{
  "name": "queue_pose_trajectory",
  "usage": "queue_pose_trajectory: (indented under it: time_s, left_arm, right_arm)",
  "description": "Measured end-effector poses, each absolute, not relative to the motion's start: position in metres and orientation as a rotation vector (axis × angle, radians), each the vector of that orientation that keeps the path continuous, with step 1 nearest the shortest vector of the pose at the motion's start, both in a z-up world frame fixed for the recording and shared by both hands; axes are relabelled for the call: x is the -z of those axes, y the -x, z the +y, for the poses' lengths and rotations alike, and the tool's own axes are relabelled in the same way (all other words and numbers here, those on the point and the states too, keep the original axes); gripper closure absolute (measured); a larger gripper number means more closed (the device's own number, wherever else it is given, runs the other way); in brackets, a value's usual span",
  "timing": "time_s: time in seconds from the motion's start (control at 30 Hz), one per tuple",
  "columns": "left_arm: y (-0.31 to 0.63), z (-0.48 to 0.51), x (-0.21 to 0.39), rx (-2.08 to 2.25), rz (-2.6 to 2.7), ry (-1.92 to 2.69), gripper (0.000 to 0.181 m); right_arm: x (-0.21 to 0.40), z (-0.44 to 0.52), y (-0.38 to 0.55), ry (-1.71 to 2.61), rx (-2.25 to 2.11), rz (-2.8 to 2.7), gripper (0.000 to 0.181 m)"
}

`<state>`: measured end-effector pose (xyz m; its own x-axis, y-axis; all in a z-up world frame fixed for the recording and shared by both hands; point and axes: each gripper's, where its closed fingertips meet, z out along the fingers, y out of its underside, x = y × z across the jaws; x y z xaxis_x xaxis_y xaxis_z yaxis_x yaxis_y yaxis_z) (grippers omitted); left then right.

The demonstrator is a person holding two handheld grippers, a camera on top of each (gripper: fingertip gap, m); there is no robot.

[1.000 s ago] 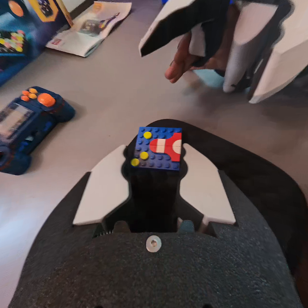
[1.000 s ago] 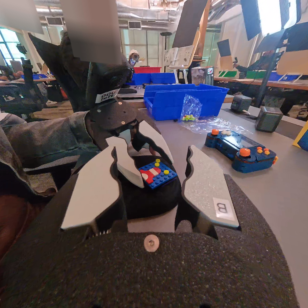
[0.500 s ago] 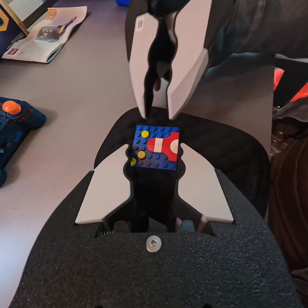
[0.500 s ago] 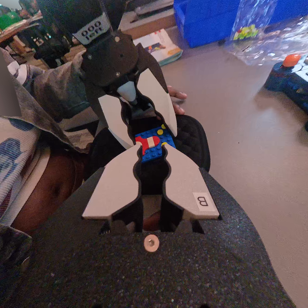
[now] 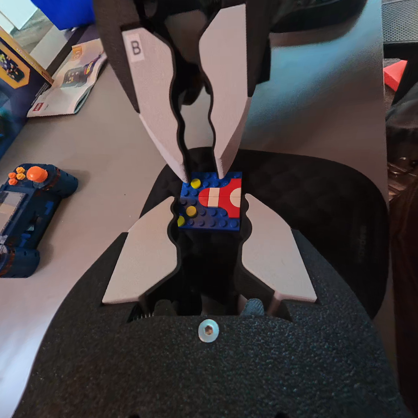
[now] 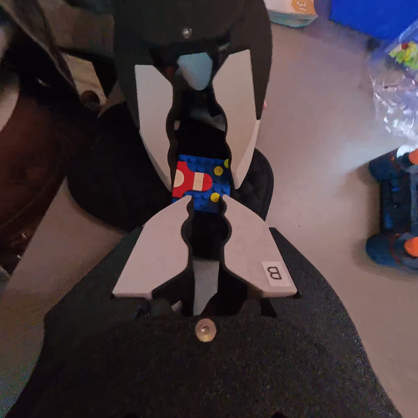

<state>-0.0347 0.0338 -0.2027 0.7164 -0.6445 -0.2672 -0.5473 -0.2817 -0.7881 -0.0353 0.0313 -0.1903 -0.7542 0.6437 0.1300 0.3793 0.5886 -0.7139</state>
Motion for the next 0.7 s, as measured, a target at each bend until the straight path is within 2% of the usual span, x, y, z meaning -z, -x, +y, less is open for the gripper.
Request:
queue_pose_trajectory:
  time_s: [0.13, 0.3, 0.33, 0.4, 0.57, 0.7]
  left_arm:
    - [0.034, 0.033, 0.200, 0.071, 1.004, 1.954, 0.129]
    - [0.060, 0.022, 0.184, -0.401, 1.298, 2.067, 0.129]
    - [0.075, 0.018, 0.183, -0.530, 1.321, 2.137, 0.129]
    - [0.088, 0.009, 0.186, -0.597, 1.345, 2.227, 0.129]
    - [0.086, 0.005, 0.194, -0.512, 1.403, 2.310, 0.129]
    - [0.084, 0.006, 0.195, -0.574, 1.486, 2.322, 0.130]
  right_arm:
    - [0.189, 0.031, 0.031, 0.536, -0.871, -2.614, 0.153]
    - [0.180, 0.022, 0.043, 0.051, -0.548, -2.593, 0.147]
    - [0.182, 0.021, 0.044, -0.031, -0.472, -2.580, 0.151]
    - [0.185, 0.017, 0.048, -0.052, -0.421, -2.537, 0.142]
    - [0.188, 0.004, 0.048, 0.141, -0.618, -2.470, 0.118]
    - [0.191, 0.004, 0.043, 0.173, -0.660, -2.475, 0.129]
